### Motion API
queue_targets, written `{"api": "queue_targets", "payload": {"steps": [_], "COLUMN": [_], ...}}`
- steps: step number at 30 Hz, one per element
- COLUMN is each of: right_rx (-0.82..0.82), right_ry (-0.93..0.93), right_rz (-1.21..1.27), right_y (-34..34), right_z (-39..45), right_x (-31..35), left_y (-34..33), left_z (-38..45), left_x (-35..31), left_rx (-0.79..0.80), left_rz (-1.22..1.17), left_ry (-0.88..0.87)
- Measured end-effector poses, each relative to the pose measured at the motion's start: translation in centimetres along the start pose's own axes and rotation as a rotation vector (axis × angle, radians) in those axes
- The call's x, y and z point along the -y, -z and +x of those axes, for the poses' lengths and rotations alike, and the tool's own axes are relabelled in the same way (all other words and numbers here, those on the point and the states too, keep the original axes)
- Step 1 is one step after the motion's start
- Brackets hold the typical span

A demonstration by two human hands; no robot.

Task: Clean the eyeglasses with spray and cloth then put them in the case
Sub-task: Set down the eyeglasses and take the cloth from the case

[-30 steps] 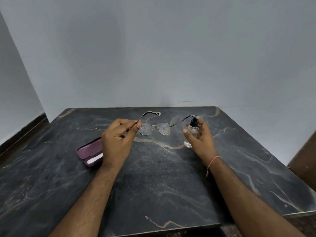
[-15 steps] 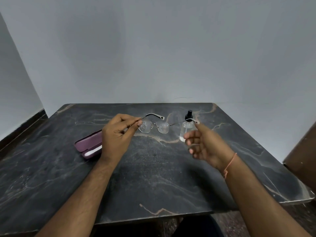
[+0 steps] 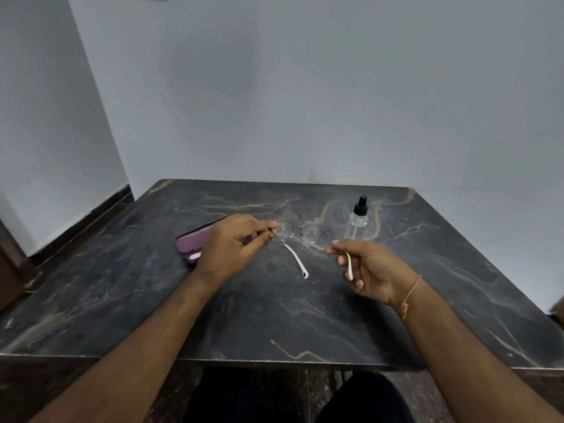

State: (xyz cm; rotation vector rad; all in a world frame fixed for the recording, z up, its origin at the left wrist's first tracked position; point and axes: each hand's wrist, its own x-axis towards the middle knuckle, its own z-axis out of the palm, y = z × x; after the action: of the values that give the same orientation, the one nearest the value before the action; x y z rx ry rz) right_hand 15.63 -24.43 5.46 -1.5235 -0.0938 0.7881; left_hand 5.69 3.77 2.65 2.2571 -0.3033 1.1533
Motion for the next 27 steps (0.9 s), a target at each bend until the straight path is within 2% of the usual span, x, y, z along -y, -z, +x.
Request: {"api": "queue_targets", "payload": {"steps": [4,11,22,27], "right_rx": [-0.094,-0.143,-0.191,-0.217], "right_ry": [0.112,0.235,0.236,0.221], "right_rz": [-0.064,-0.188,-0.249,-0.245], "right_y": [-0.4,0.1,-0.4,-0.3], "right_z": [0.6,1.1,1.5,1.4], "right_x": [-1.0,-2.1,-2.7,-2.8], "left_y": [0.9,1.4,0.8,1.0], "left_z": [-0.8,-1.4,-0.9,-1.5], "left_x": [0.7,2.1,2.6,2.2], "left_rx": [0.14,0.37,0.443,0.429], "left_rz": [0.154,0.36,0.426,0.437], "left_ry": [-0.022,-0.052,-0.054,-0.053]}}
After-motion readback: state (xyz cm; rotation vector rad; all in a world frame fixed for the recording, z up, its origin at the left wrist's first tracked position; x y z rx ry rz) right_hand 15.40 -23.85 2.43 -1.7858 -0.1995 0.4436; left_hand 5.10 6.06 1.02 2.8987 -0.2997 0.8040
